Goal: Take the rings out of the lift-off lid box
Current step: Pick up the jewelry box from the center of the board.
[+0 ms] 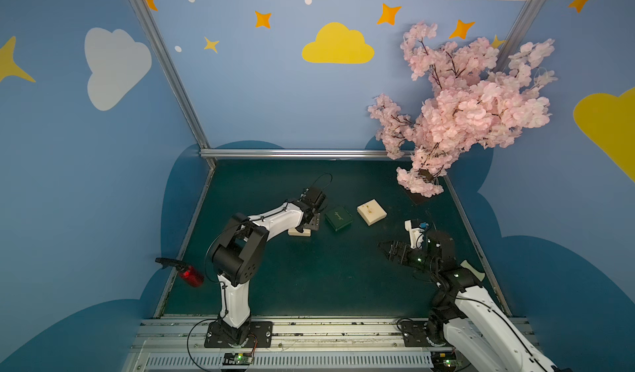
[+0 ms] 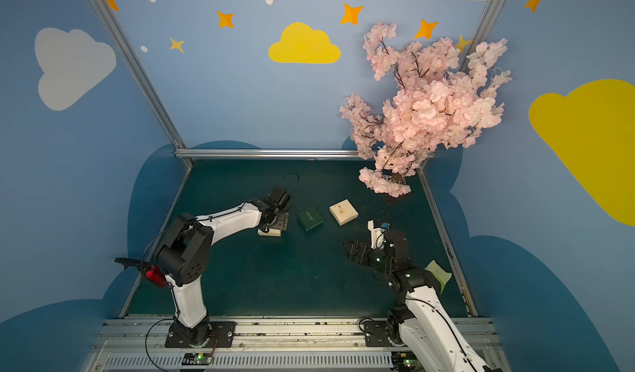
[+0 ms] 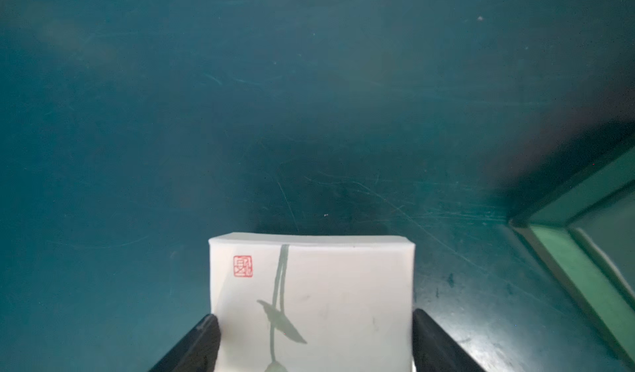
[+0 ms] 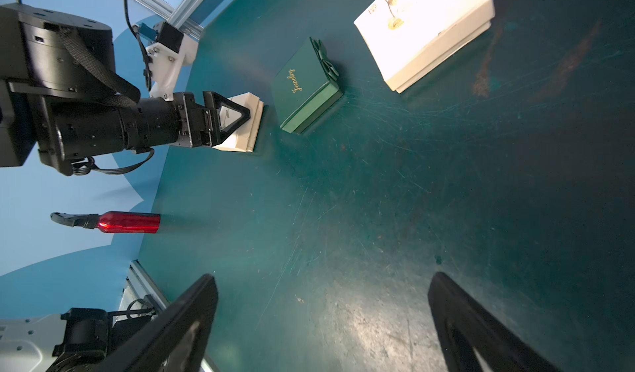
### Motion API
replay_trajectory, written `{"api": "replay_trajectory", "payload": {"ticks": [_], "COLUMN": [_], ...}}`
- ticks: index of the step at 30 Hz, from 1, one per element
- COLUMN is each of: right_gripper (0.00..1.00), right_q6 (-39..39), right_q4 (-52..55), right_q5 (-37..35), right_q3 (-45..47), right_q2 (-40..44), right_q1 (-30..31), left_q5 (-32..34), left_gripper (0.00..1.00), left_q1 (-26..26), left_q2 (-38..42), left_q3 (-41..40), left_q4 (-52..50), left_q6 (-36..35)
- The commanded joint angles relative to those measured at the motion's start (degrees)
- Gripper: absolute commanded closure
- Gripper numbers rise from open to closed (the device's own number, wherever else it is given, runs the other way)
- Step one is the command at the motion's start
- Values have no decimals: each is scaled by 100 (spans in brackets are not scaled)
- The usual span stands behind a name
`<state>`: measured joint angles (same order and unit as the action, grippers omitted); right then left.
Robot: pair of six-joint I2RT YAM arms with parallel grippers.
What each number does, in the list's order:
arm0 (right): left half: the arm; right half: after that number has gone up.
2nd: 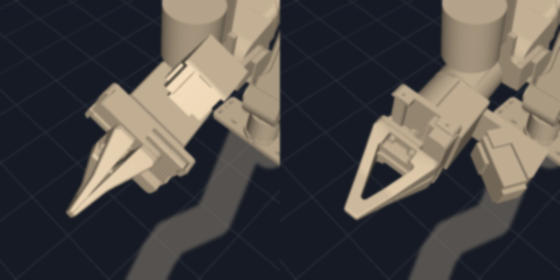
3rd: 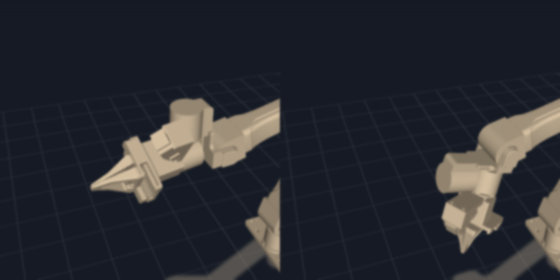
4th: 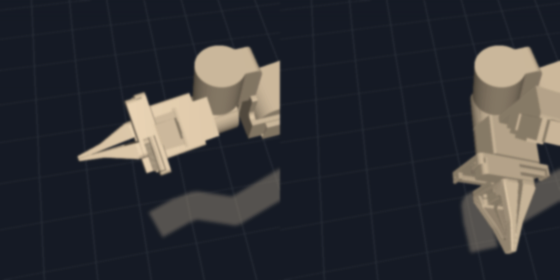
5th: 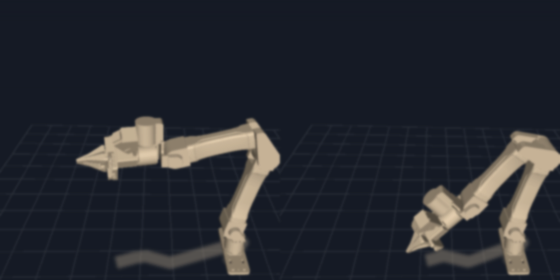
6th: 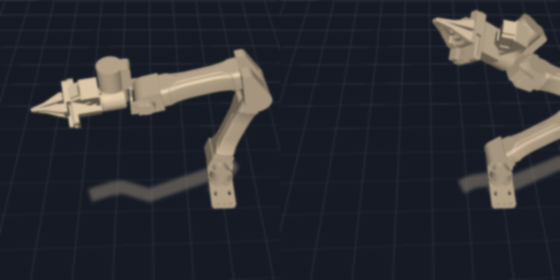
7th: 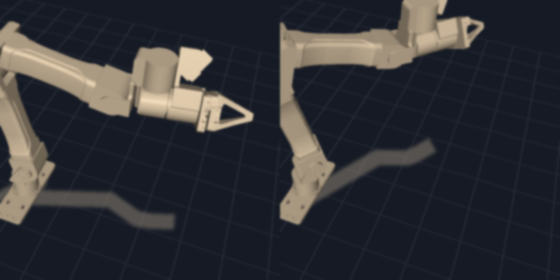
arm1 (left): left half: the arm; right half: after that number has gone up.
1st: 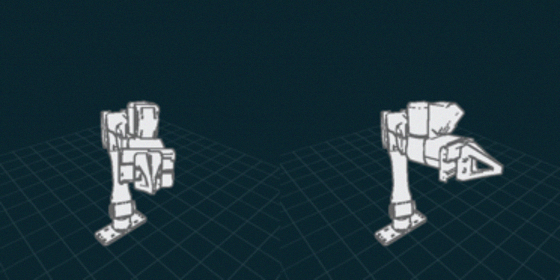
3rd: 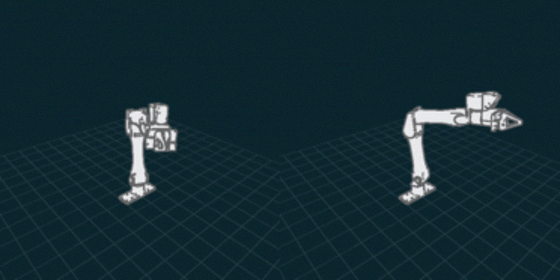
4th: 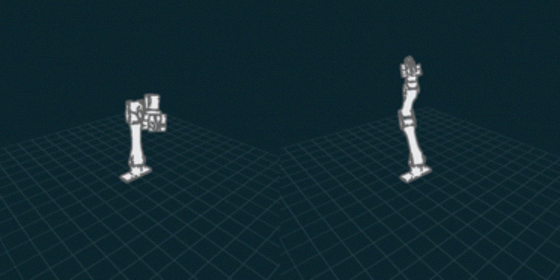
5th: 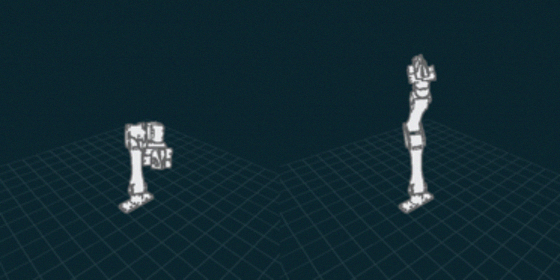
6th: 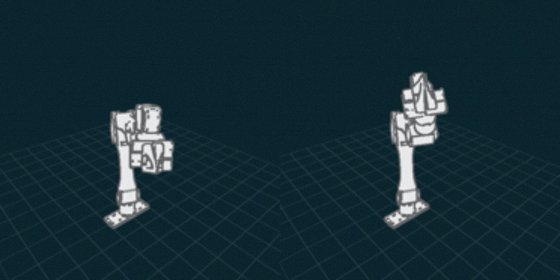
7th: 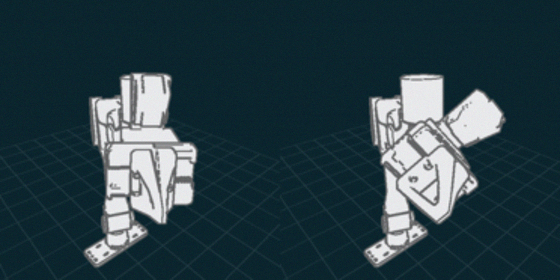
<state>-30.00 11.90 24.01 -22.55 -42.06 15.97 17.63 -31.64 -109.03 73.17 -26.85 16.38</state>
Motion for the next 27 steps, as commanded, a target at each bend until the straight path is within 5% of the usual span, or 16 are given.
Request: {"api": "replay_trajectory", "payload": {"ticks": [1, 18, 27], "right_gripper": [3, 3, 3], "right_q6": [-22, -16, -27], "right_q4": [121, 226, 256], "right_q5": [-94, -132, -160], "right_q3": [73, 97, 108], "right_q2": [99, 146, 129], "right_q1": [25, 22, 21], "left_q5": [-14, 6, 61], "left_gripper": [17, 0, 1], "left_q1": [45, 78, 79], "left_q2": [-48, 205, 624], "left_q3": [-92, -332, -601], "left_q4": [-31, 140, 359], "left_q6": [40, 194, 162]}}
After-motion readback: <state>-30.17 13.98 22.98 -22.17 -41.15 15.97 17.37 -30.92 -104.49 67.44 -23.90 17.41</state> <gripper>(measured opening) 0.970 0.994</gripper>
